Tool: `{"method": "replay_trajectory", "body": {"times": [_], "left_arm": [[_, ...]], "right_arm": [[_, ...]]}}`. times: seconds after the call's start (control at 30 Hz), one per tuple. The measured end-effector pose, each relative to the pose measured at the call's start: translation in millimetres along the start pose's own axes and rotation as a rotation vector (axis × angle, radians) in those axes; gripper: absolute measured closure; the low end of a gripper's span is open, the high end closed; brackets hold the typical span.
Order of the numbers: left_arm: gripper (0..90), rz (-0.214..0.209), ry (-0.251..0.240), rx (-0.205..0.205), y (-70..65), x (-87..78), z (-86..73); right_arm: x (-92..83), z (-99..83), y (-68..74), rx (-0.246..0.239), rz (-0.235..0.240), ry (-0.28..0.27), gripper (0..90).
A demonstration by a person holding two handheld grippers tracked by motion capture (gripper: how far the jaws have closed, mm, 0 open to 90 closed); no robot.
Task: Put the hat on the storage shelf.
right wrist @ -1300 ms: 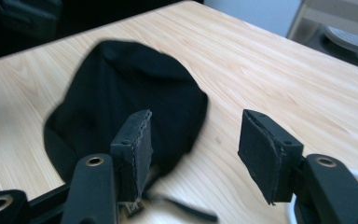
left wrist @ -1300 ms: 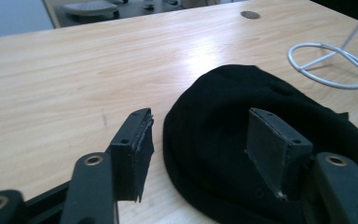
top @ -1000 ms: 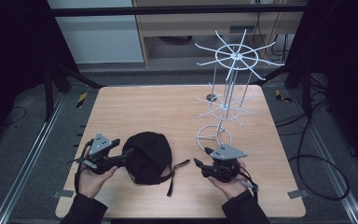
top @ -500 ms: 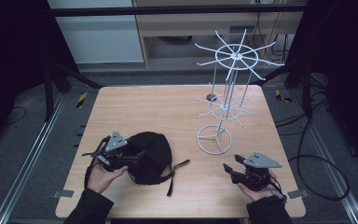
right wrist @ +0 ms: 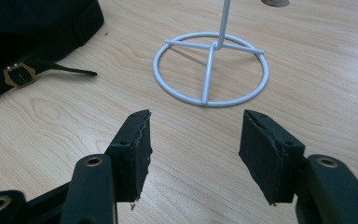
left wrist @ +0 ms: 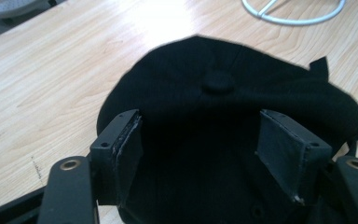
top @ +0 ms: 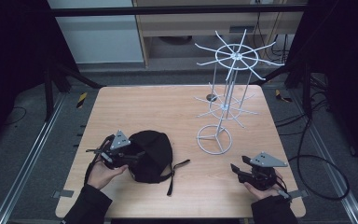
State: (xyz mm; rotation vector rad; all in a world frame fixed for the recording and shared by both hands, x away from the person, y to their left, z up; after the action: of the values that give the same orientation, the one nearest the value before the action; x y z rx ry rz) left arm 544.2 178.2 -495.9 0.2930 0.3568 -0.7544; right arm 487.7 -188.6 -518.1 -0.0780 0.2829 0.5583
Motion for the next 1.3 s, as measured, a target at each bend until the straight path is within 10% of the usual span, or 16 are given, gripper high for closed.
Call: {"method": "replay_trajectory", "body": {"times": [0.37, 0.77, 1.3], "left_arm": [[25.1, 0.068, -0.068, -0.062, -6.0, -0.9, 27.9], [19.8, 0.108, 0.016, -0.168, -7.9, 25.3, 9.9], [71.8, 0.122, 0.103, -0.211, -5.0, 37.3, -19.8]], "right_arm": [[0.6, -1.0, -2.6, -0.003, -0.006, 0.003, 42.7], [1.6, -3.1, -1.5, 0.005, 0.004, 0.017, 40.2], [1.0, -2.5, -0.8, 0.006, 0.011, 0.014, 41.6]]}}
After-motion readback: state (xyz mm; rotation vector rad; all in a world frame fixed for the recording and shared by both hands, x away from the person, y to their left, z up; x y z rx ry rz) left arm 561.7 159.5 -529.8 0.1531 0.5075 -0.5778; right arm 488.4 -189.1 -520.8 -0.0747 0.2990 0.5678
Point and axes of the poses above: each handheld gripper's, and its own axes: x roughly forward along the jaws, z roughly out of its top, y roughly to its left, the point moved 10 cm from there along x, roughly forward along the jaws, and after that the axes turned 15 degrees about -y, right-handed, at the moved point
